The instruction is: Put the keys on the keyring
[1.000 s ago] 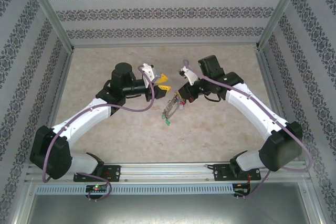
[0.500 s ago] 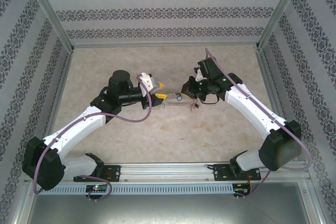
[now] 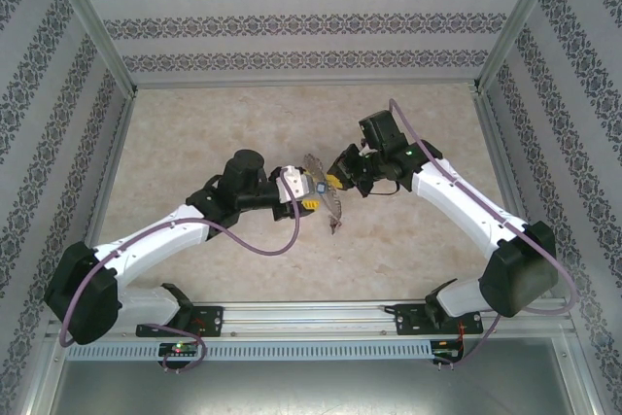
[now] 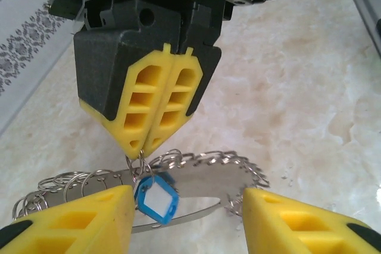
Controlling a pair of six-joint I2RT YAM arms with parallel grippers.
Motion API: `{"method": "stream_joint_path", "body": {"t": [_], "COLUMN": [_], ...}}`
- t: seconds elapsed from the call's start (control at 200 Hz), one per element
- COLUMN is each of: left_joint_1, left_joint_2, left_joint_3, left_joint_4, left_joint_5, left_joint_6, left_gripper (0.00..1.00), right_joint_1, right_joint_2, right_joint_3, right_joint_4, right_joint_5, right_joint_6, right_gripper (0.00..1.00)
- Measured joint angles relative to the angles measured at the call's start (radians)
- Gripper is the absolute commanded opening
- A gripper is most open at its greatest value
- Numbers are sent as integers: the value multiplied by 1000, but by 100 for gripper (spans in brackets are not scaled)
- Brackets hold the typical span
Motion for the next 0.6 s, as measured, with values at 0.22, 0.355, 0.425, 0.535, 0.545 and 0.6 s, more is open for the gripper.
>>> {"method": "stream_joint_path", "body": {"t": [0.22,0.355,0.425,0.535,0.545,0.6], "left_joint_1": [0,0,0,0,0,0], "left_joint_2": [20,49,57,58,58,58], "left_joint_3": [-35,-35,-35,-35,-35,-35], "left_joint_4": [51,81,98,123,125,134], "left_joint_5": [-90,-133,-147,-148,-148,-148], "left_joint_6": [74,93,96,95,95,90], "left_gripper": [43,38,37,34,33,27], "right_joint_1": [8,13,22,28,28,32], "right_joint_2": [0,0,0,0,0,0], "right_joint_3": [-1,-1,-1,-1,-1,-1], "right_joint_4": [12,21,26,27,27,28], "right_joint_5": [-43,-57,-63,-69,-70,-70], "right_joint_6": [78,112,126,143,144,149], "right_gripper": [0,0,0,0,0,0]}}
